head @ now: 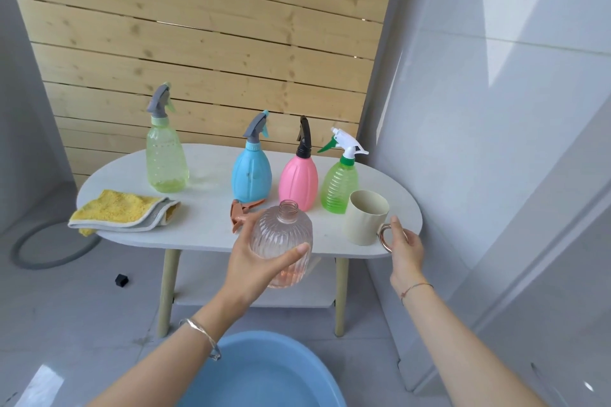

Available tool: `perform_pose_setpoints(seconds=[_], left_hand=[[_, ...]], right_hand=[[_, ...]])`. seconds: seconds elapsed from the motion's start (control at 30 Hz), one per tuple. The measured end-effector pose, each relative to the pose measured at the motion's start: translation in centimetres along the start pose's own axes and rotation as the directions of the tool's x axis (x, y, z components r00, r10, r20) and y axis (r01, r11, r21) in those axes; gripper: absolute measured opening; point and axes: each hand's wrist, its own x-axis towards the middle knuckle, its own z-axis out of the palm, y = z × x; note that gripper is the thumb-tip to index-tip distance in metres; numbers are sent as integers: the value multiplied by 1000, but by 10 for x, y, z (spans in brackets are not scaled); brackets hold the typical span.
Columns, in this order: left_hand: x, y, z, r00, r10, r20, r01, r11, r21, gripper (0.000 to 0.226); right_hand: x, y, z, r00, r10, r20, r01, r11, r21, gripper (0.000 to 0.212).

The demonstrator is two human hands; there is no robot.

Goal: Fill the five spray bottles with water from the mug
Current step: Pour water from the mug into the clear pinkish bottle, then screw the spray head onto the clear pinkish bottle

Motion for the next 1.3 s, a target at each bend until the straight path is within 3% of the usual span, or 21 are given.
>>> perform_pose_setpoints(seconds=[0.07, 0.13, 0.2, 0.27, 0.33, 0.4, 0.5, 0.6, 0.83, 0.93, 1.03, 1.17, 1.3], left_hand=[[1, 3, -3, 1000, -2, -15, 2, 1000, -21, 79], [4, 7, -8, 1000, 2, -30, -3, 999, -36, 74], [11, 8, -18, 998, -16, -63, 14, 999, -42, 74], [18, 8, -27, 995, -31, -91, 26, 998, -57, 78], [25, 8, -38, 990, -40, -134, 32, 997, -64, 83], [31, 9, -48, 983, -49, -176, 38, 997, -61, 81], [39, 8, -64, 977, -36, -211, 27, 999, -44, 75], [46, 3, -80, 971, -11, -239, 12, 1000, 6, 74], [49, -10, -104, 963, -48, -267, 64, 997, 51, 82], [50, -12, -106, 954, -64, -293, 79, 996, 39, 72], [50, -13, -107, 952, -77, -295, 91, 995, 34, 75], [52, -14, -108, 958, -64, -279, 68, 998, 7, 87], [56, -16, -103, 959, -62, -278, 60, 998, -16, 90]], right_hand=[[0, -3, 2, 990, -117, -82, 113, 992, -53, 42], [-7, -11, 7, 906, -408, -112, 382, 903, -196, 61], [-22, -23, 25, 775, -632, -5, 615, 757, -220, 53], [-39, -30, 46, 707, -688, 165, 707, 692, -143, 36], [-49, -27, 71, 670, -633, 388, 714, 692, -102, 30], [-54, -16, 93, 648, -484, 588, 687, 705, -176, 34], [-62, 1, 119, 618, -293, 730, 673, 678, -297, 43], [-65, 10, 141, 551, -259, 794, 742, 586, -324, 43], [-74, 7, 165, 486, -299, 821, 845, 399, -355, 41], [-77, 14, 176, 434, -312, 845, 888, 305, -344, 34], [-77, 23, 183, 438, -297, 849, 893, 250, -373, 31], [-73, 26, 177, 505, -295, 811, 849, 339, -406, 26], [-66, 4, 165, 575, -297, 762, 738, 590, -328, 28]])
